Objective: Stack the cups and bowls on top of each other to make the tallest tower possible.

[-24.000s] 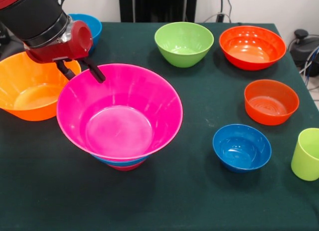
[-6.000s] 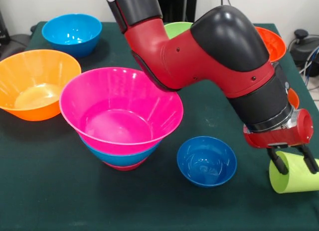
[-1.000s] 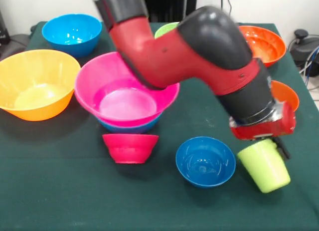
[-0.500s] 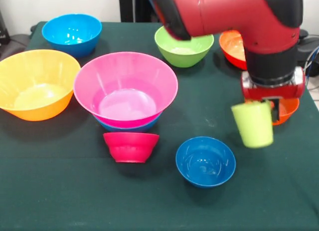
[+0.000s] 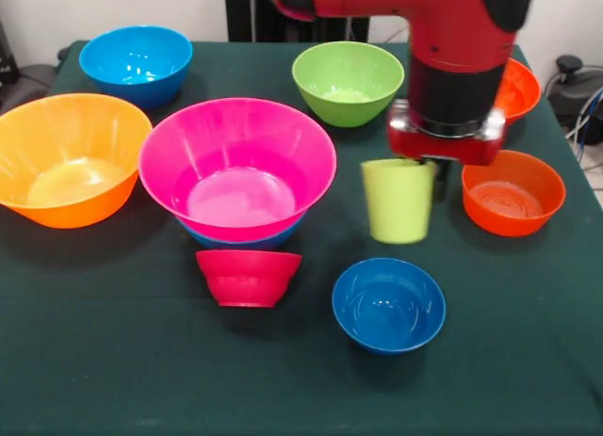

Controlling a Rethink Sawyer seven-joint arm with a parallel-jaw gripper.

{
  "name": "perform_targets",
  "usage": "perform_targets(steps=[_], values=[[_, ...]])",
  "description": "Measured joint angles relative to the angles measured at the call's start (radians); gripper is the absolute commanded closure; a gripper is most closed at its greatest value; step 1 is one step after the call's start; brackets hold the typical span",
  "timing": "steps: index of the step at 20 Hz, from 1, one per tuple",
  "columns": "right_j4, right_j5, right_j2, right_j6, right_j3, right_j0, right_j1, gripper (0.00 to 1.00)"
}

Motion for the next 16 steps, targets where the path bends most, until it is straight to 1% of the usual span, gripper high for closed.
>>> perform_targets(steps=[2,6,9,16], values=[[0.000,0.007,-0.033,0.000,-0.003,-0.003,-0.002,1.00],[0.000,0.038,-0.073,0.000,-0.003,-0.008,-0.012,1.00],[0.000,0.094,-0.103,0.000,-0.003,-0.013,-0.028,1.00],[0.000,0.209,-0.128,0.000,-0.003,-0.025,-0.075,1.00]])
